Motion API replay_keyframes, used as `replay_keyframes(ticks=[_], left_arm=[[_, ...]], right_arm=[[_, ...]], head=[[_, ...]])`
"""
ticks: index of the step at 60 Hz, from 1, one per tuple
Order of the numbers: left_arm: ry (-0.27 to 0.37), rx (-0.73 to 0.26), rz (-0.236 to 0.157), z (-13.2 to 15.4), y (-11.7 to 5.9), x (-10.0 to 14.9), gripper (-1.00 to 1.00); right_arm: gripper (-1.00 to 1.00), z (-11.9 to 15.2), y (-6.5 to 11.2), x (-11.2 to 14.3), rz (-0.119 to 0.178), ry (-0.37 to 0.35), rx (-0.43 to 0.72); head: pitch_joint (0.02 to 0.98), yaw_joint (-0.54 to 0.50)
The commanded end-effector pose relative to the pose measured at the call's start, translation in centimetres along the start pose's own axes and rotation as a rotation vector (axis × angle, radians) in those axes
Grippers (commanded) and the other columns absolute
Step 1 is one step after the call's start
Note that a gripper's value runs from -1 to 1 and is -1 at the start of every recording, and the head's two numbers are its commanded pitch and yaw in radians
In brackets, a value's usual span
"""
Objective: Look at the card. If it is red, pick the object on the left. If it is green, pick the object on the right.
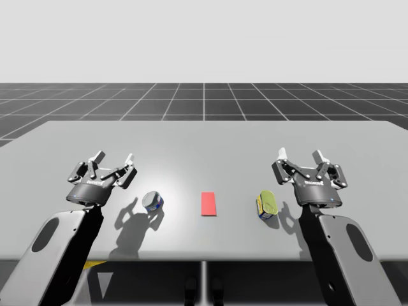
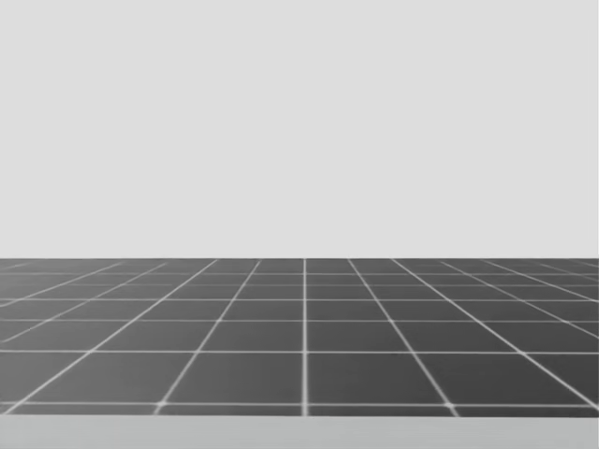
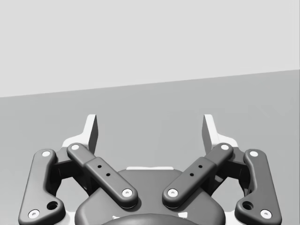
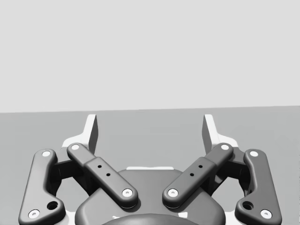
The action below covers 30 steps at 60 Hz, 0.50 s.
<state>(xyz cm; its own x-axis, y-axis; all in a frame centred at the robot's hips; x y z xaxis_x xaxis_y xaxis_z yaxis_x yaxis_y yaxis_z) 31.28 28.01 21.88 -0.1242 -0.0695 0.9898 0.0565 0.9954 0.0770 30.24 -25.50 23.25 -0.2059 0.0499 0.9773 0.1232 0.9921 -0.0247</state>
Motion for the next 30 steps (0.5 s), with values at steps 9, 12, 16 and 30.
replay_keyframes(ticks=[9,12,16,30], left_arm=[[0.001,-0.001,0.000,0.02,-0.02,-0.01,-1.00],[0.001,-0.001,-0.001,0.00,-0.01,-0.02,-1.00],[0.001,-0.002,-0.001,0.01,-0.02,-0.02,-1.00],[0.002,-0.002,-0.003,0.00,-0.01,-0.03,-1.00]], right_arm=[[-1.00,-0.04,0.00,0.04,-0.027,-0.012,-0.024],[-1.00,-0.06,0.00,0.08,-0.031,-0.002,-0.012],[-1.00,-0.05,0.02,0.13,-0.029,0.000,-0.012],[-1.00,-0.09,0.07,0.24,-0.029,0.005,-0.021]], head=[[0.099,0.02],[0.131,0.02],[0.182,0.02],[0.431,0.02]])
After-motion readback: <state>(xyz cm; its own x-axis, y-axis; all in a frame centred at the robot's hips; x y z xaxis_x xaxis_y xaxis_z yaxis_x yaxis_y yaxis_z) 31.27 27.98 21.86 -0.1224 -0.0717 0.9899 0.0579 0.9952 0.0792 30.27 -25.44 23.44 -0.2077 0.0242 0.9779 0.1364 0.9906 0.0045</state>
